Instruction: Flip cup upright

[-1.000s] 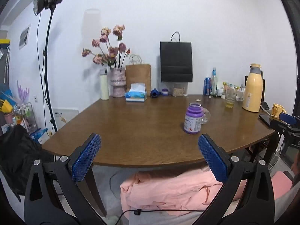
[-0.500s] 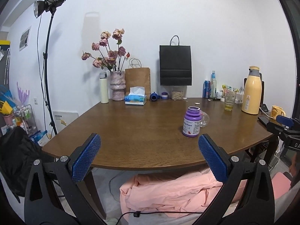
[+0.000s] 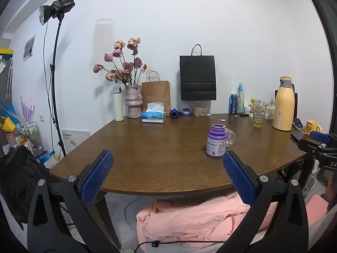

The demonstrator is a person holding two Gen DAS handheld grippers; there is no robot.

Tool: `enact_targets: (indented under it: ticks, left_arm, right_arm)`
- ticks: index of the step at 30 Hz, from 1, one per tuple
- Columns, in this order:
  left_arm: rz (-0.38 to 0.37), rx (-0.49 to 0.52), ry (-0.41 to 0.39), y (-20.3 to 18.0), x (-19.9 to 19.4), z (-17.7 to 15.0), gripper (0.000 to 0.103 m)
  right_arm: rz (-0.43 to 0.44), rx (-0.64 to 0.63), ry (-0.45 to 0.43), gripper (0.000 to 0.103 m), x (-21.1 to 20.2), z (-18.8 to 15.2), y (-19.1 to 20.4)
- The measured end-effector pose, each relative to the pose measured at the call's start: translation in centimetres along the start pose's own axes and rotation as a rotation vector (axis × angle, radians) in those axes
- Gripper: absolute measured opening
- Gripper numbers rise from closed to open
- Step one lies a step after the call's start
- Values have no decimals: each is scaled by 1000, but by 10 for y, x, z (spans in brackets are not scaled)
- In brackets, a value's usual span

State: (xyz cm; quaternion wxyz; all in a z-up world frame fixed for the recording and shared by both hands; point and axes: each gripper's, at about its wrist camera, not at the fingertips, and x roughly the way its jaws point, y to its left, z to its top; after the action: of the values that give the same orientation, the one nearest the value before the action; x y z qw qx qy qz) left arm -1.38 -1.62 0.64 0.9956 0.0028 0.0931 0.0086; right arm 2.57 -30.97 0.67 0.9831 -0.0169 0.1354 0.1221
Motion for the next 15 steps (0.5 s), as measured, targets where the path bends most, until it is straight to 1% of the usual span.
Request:
enact_targets:
  ticks: [15]
  left_arm:
    - [-3, 6, -7, 0, -2, 2, 103]
  right_arm:
    - [11, -9, 7, 90, 2, -1, 2]
